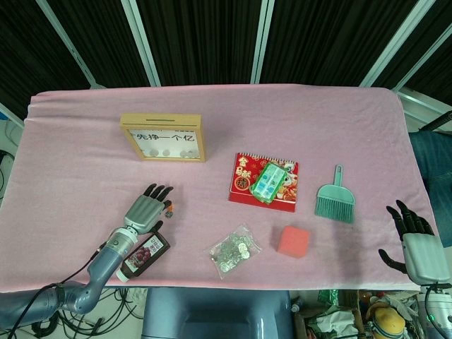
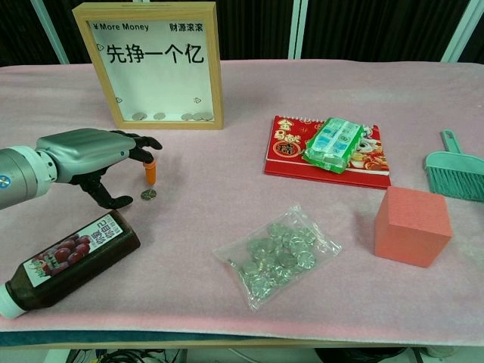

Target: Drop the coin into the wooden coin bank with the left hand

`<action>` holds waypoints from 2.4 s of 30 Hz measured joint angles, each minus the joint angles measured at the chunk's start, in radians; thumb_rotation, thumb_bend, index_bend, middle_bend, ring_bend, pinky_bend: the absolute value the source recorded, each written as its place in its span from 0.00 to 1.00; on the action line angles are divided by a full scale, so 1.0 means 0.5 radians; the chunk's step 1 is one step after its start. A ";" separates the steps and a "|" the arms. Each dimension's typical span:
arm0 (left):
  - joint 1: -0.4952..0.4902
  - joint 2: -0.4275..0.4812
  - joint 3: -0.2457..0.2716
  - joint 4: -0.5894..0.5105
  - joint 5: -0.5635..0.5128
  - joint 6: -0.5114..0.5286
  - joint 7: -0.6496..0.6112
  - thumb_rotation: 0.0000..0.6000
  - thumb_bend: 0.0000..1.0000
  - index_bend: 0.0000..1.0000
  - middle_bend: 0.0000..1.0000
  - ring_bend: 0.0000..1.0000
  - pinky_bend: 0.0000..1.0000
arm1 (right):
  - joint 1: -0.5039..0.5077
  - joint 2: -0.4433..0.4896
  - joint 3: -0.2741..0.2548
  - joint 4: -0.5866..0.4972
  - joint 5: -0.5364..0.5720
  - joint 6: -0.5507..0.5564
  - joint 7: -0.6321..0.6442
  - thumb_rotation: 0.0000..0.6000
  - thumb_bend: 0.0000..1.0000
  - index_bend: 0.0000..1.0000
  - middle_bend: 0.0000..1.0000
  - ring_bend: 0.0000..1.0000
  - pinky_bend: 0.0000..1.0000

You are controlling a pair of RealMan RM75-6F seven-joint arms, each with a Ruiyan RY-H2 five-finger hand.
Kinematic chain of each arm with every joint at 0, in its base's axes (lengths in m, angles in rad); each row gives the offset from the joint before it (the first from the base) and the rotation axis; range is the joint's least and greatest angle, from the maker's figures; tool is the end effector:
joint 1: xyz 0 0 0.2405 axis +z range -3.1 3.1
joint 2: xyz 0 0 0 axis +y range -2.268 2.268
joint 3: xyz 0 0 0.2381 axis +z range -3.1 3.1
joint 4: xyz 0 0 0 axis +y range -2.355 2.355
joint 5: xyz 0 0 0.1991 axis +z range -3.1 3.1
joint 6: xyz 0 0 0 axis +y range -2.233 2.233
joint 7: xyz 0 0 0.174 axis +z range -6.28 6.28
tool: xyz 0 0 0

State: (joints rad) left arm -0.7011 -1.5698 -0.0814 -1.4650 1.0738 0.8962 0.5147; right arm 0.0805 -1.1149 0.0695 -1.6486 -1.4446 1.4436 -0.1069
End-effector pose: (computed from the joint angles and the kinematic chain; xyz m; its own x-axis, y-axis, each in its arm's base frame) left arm -0.1637 0.3259 -0.0477 0.6109 0.3438 0.7132 0.7796 -0.4184 -0.4661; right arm -0.2942 -0.2106 0.1590 0.4550 -0.0330 0.8899 -0.8889 0.0421 0.4561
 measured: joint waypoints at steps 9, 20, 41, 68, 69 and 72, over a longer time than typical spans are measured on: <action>-0.004 0.001 0.009 0.013 0.059 0.029 -0.036 1.00 0.35 0.40 0.04 0.00 0.00 | -0.001 -0.001 -0.002 -0.004 -0.001 0.000 0.001 1.00 0.16 0.12 0.00 0.10 0.16; -0.022 0.008 0.052 0.124 0.263 0.002 -0.214 1.00 0.35 0.41 0.04 0.00 0.00 | -0.002 -0.005 0.005 -0.008 0.023 -0.004 -0.003 1.00 0.16 0.12 0.00 0.10 0.16; -0.039 -0.048 0.060 0.222 0.288 -0.023 -0.234 1.00 0.36 0.42 0.04 0.00 0.00 | -0.002 -0.010 0.012 -0.010 0.038 -0.006 -0.001 1.00 0.16 0.12 0.00 0.10 0.16; -0.061 -0.077 0.065 0.253 0.227 -0.067 -0.152 1.00 0.36 0.43 0.04 0.00 0.00 | -0.003 -0.011 0.011 -0.012 0.039 -0.007 0.000 1.00 0.16 0.12 0.00 0.10 0.16; -0.061 -0.078 0.065 0.254 0.225 -0.068 -0.151 1.00 0.36 0.43 0.04 0.00 0.00 | -0.003 -0.011 0.011 -0.012 0.038 -0.007 0.000 1.00 0.16 0.12 0.00 0.10 0.16; -0.063 -0.082 0.064 0.259 0.221 -0.071 -0.149 1.00 0.36 0.43 0.04 0.00 0.00 | -0.002 -0.010 0.011 -0.013 0.037 -0.007 0.000 1.00 0.16 0.12 0.00 0.10 0.16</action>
State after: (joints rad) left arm -0.7327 -1.6109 -0.0492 -1.3356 1.1846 0.8609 0.4404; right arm 0.0794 -1.1200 0.0748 -1.6550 -1.4261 1.4399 -0.1066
